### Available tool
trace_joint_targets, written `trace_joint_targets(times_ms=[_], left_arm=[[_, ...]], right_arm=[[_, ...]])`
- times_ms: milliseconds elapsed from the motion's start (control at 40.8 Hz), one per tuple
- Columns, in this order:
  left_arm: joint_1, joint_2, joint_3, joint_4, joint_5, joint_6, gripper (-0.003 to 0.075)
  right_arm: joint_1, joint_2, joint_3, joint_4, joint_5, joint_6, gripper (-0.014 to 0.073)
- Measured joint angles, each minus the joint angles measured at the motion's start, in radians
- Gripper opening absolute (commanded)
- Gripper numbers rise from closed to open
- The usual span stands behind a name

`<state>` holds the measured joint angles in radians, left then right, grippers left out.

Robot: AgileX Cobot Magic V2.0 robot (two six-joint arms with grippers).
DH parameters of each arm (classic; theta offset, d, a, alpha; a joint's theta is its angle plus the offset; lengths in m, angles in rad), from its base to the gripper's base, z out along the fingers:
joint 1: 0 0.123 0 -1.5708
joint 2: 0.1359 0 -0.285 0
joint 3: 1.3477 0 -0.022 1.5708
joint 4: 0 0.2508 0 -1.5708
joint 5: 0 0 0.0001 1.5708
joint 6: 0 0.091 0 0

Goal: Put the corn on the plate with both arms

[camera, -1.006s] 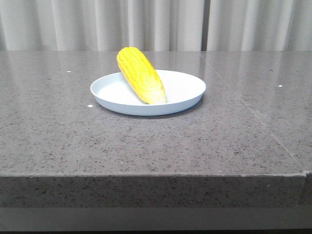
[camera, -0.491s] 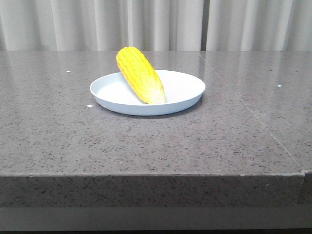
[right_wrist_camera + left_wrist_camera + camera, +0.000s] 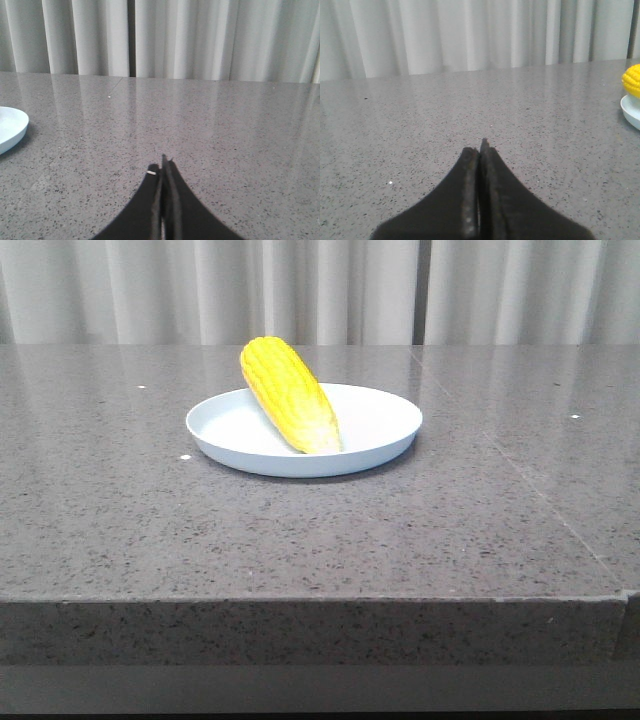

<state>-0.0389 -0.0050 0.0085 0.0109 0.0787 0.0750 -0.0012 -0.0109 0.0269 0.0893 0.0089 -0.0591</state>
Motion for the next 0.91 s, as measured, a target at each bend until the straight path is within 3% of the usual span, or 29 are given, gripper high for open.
trace_joint_targets(times_ms=[908], left_arm=[[0.0, 0.0, 0.0, 0.0, 0.004, 0.0, -0.002]], right_arm=[[0.0, 0.0, 0.0, 0.0, -0.009, 0.026, -0.0087]])
